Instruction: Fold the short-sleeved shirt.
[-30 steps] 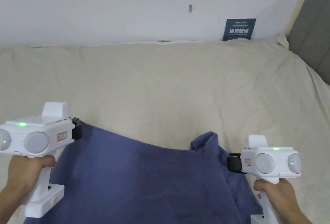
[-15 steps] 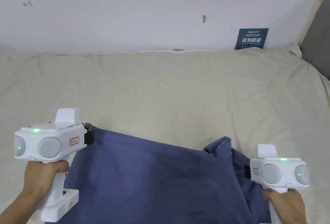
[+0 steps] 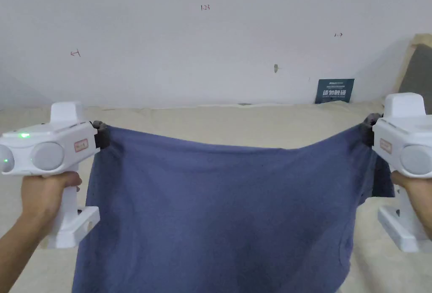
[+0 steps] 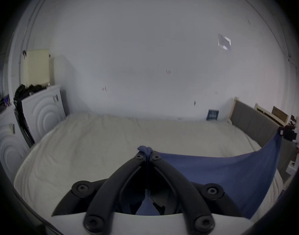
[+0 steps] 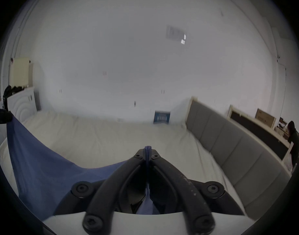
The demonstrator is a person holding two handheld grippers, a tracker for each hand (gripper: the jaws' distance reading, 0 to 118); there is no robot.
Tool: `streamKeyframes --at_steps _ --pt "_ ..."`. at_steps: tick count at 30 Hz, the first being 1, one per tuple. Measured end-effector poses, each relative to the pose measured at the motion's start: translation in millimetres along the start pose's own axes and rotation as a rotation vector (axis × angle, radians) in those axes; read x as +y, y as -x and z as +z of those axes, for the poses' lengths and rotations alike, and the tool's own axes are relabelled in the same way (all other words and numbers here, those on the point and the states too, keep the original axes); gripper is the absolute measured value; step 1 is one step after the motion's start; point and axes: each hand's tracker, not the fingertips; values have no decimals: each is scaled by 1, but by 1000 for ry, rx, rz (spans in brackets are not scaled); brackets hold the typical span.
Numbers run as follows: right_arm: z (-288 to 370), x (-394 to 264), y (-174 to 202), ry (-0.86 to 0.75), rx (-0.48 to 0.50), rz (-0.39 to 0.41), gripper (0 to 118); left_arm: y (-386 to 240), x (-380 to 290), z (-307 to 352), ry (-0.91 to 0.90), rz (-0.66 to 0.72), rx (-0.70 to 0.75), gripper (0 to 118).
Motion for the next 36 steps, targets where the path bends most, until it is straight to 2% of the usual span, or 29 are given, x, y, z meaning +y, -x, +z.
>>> streamKeyframes --at_steps 5,11,17,24,31,36 --pt "7 82 -7 -187 41 -18 4 10 79 22 -153 13 27 3" --pt "3 151 -16 -325 48 -56 4 13 147 27 -263 -3 93 3" --pt "-29 171 -25 -344 75 -110 4 16 171 9 -318 15 128 3" --pt "-67 121 -15 -263 99 -118 4 17 116 -37 -233 18 131 3" --pt "-95 21 5 -46 147 -146 4 20 4 -81 -52 24 127 3" --pt "-91 -53 12 78 173 -158 4 23 -76 -77 84 26 114 3"
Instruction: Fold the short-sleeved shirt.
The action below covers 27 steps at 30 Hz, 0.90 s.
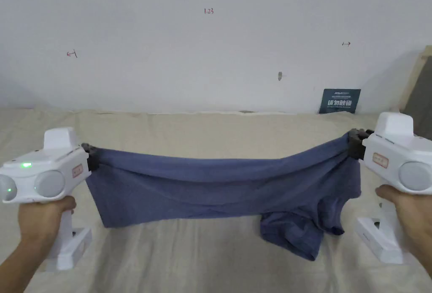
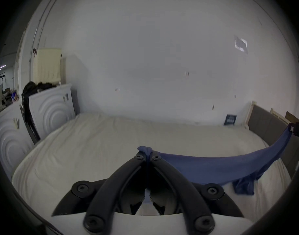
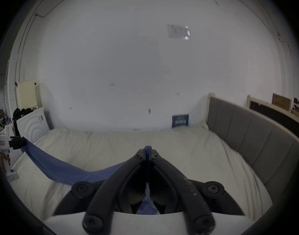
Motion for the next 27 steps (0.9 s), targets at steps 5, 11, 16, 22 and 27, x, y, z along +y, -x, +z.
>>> streamKeyframes --at_steps 5,11,16,22,27 --pt "34 -69 -4 92 17 -44 4 7 -77 32 84 -26 -4 3" --pt "95 -142 -11 177 47 -58 4 24 -158 81 208 -48 8 3" --pt "138 -189 -27 291 45 -107 4 35 -203 128 262 -18 17 3" --pt "188 -248 -46 376 17 -162 4 47 -251 170 346 5 41 3" --pt "206 -292 -50 489 -17 -177 4 48 -280 192 414 20 53 3"
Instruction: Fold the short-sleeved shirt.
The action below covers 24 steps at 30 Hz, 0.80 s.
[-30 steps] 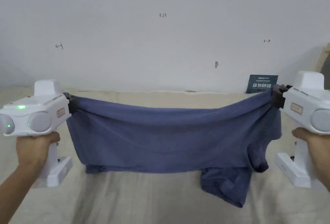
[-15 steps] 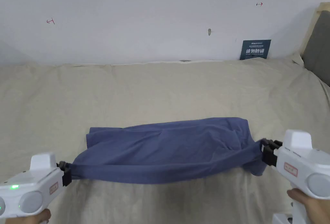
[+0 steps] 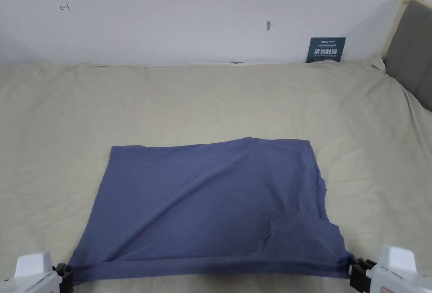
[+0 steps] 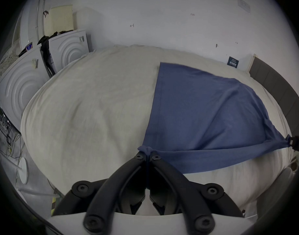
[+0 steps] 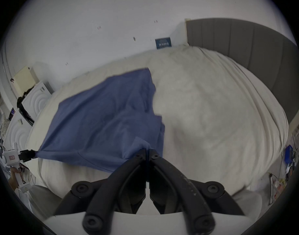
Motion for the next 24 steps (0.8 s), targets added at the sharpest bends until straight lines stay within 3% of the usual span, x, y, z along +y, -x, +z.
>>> streamKeyframes --at_steps 8,10,11,12,13,14,15,16,24 --pt "-40 -31 -1 152 -80 -35 5 -7 -18 -16 110 -41 40 3" --pt "-30 -28 13 139 -95 -33 7 -10 -14 -16 116 -49 55 13" --pt "-26 -25 17 138 -99 -31 17 -11 -12 -14 122 -51 57 27" --pt "-21 -22 21 134 -105 -23 44 -13 -11 -11 126 -49 62 69" --pt "-14 -16 26 122 -113 -10 68 -15 -6 -8 133 -39 74 98" --pt "-14 -11 23 96 -118 9 87 -17 0 -4 137 -28 75 116" --pt "-7 -2 27 53 -115 31 106 -19 8 4 101 2 50 118" --pt "3 9 35 -4 -109 45 110 -24 15 16 29 21 20 118" --pt "90 76 96 -483 -51 123 110 -85 91 105 -463 -35 -62 110"
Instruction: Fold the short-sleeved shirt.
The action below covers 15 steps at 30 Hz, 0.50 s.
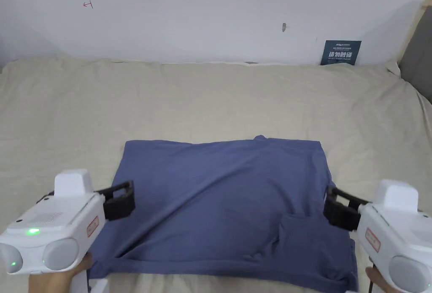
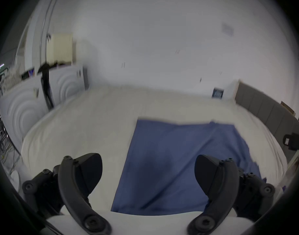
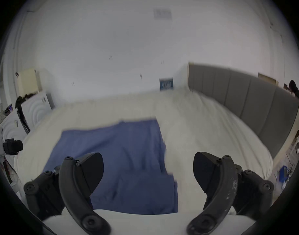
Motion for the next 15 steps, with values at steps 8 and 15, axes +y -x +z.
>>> streamKeyframes --at_steps 8,15 --pt "32 34 32 -256 -21 111 101 -40 27 22 -271 -41 22 59" --pt "37 28 39 -267 -13 161 1 -42 17 24 -234 -53 -43 0"
